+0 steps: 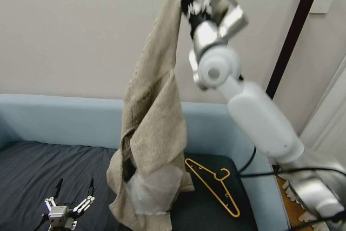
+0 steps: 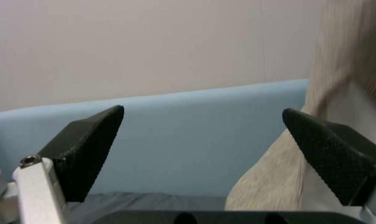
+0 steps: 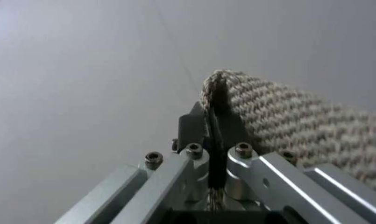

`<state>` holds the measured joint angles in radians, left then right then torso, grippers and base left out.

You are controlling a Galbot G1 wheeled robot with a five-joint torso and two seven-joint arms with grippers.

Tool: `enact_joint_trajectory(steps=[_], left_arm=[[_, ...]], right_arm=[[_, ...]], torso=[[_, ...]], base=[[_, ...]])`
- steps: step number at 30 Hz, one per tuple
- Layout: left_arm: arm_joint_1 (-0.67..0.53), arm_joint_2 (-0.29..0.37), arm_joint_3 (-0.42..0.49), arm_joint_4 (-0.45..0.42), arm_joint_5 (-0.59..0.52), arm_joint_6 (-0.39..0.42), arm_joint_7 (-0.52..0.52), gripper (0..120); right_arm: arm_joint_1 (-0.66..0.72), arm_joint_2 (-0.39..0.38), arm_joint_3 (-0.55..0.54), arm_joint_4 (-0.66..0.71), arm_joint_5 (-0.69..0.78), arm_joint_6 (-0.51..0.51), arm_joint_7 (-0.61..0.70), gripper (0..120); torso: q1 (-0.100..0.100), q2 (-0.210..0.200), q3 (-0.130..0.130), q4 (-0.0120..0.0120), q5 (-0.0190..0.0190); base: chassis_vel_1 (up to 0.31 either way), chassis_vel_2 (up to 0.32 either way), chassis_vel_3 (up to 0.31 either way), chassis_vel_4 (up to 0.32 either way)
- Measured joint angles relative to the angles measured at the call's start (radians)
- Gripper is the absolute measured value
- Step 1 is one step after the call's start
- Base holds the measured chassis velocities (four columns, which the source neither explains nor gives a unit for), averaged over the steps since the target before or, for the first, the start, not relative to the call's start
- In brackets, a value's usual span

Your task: Pick up the clothes from the sofa and hang them on the clothes hanger.

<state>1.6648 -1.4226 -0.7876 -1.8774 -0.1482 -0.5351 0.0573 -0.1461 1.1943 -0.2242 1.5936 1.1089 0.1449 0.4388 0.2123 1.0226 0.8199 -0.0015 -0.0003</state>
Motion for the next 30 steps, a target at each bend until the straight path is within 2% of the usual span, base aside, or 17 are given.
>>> enact_joint_trajectory(steps=[3,4,8,14,16,18,19,23,24,27,28,30], left_arm=[[0.000,-0.005,0.011,0.006,0.009,-0.005,0.000,100],[0.000,-0.005,0.011,0.006,0.009,-0.005,0.000,100],[-0.001,-0.007,0.017,0.011,0.021,-0.005,0.000,100],[0.000,-0.007,0.022,0.016,0.028,-0.007,-0.002,100],[0.000,-0.004,0.023,0.022,0.029,-0.010,-0.003,100],[-0.001,0.002,0.023,0.029,0.028,-0.013,-0.005,100],[-0.001,0.002,0.023,0.029,0.028,-0.013,-0.005,100],[-0.011,0.010,0.024,0.047,0.026,-0.018,-0.012,100],[-0.011,0.010,0.024,0.047,0.026,-0.018,-0.012,100],[-0.021,0.011,0.035,0.059,0.025,-0.018,-0.015,100],[-0.021,0.011,0.035,0.059,0.025,-0.018,-0.015,100],[-0.029,0.011,0.043,0.066,0.024,-0.018,-0.016,100]], right_arm=[[-0.195,-0.024,0.032,-0.050,-0.070,0.003,-0.012,0],[-0.195,-0.024,0.032,-0.050,-0.070,0.003,-0.012,0],[-0.422,-0.049,0.080,-0.053,-0.148,-0.125,0.091,0],[-0.540,-0.059,0.122,-0.004,-0.204,-0.224,0.188,0],[-0.594,-0.066,0.155,0.062,-0.215,-0.262,0.241,0],[-0.652,-0.088,0.183,0.190,-0.191,-0.298,0.287,0],[-0.652,-0.088,0.183,0.190,-0.191,-0.298,0.287,0],[-0.767,-0.151,0.224,0.474,-0.139,-0.378,0.390,0],[-0.767,-0.151,0.224,0.474,-0.139,-0.378,0.390,0],[-0.851,-0.221,0.283,0.659,-0.105,-0.412,0.433,0],[-0.851,-0.221,0.283,0.659,-0.105,-0.412,0.433,0],[-0.875,-0.268,0.331,0.773,-0.056,-0.419,0.453,0]], torso=[[0.000,0.000,0.000,0.0001,-0.0001],[0.000,0.000,0.000,0.0001,-0.0001],[0.000,0.000,0.000,-0.0001,-0.0002],[0.000,0.000,0.000,0.0001,-0.0006],[0.000,0.000,0.000,0.0005,-0.0002],[0.000,0.000,0.000,0.0004,-0.0006],[0.000,0.000,0.000,0.0004,-0.0006],[0.000,0.000,-0.001,0.0004,-0.0007],[0.000,0.000,-0.001,0.0004,-0.0007],[0.000,0.000,0.000,-0.0001,-0.0006],[0.000,0.000,0.000,-0.0001,-0.0006],[0.000,0.000,-0.001,0.0000,-0.0003]], base=[[0.000,0.000,0.000,0.000],[0.000,0.000,0.000,0.000],[0.000,0.000,0.000,0.000],[0.000,0.000,0.000,0.000],[0.000,0.000,0.000,0.000],[0.000,0.000,0.000,0.000],[0.000,0.000,0.000,0.000],[0.000,0.000,0.000,0.000],[0.000,0.000,0.000,0.000],[0.000,0.000,0.000,0.000],[0.000,0.000,0.000,0.000],[0.000,0.000,0.000,0.000]])
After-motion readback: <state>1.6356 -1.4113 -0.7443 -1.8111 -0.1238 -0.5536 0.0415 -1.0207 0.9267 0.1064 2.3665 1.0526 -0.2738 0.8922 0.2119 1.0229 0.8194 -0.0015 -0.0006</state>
